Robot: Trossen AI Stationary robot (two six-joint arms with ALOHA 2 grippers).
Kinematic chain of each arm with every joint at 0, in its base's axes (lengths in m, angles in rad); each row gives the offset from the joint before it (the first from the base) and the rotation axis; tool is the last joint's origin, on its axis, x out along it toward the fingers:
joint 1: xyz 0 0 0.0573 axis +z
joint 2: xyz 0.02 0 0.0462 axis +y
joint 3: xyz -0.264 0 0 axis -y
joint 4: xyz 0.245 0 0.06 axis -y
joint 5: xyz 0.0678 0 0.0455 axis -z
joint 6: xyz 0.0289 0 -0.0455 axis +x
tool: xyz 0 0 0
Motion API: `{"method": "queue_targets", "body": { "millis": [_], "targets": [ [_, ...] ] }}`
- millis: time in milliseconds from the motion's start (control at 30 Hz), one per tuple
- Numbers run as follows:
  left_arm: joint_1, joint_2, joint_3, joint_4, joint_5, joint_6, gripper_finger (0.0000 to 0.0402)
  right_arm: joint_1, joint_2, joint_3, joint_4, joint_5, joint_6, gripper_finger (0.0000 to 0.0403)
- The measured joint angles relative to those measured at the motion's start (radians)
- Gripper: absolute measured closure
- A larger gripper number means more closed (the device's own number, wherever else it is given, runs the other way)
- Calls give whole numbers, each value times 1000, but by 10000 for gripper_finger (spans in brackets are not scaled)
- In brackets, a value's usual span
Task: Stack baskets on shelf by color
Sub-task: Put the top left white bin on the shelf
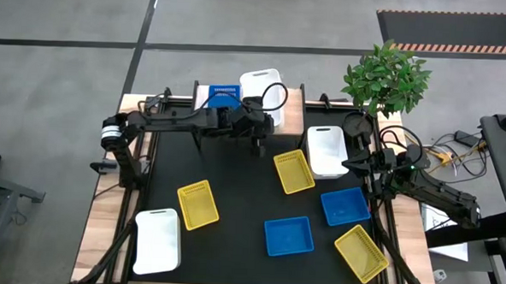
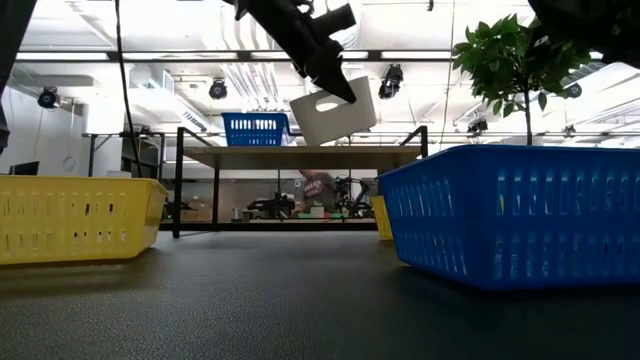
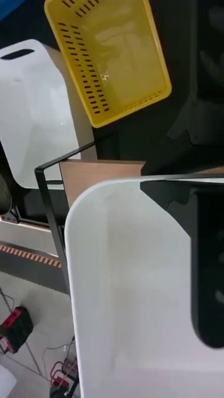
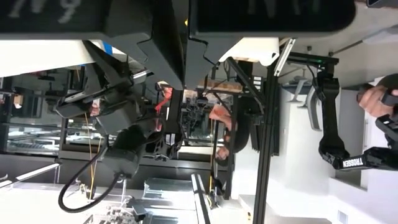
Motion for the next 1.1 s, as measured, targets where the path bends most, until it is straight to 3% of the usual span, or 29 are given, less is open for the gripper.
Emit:
{"method": "queue_targets", "body": {
  "millis": [433, 833, 1100],
  "targets": [
    [9, -1, 7, 0, 26, -13, 399, 0, 0, 0, -7, 0, 0, 394],
    [11, -2, 12, 19, 19, -16, 317, 0, 0, 0, -7, 0, 3, 394],
    [-14, -55, 12, -2, 18, -16, 308, 0, 0, 0, -8, 0, 0, 394]
  ]
}}
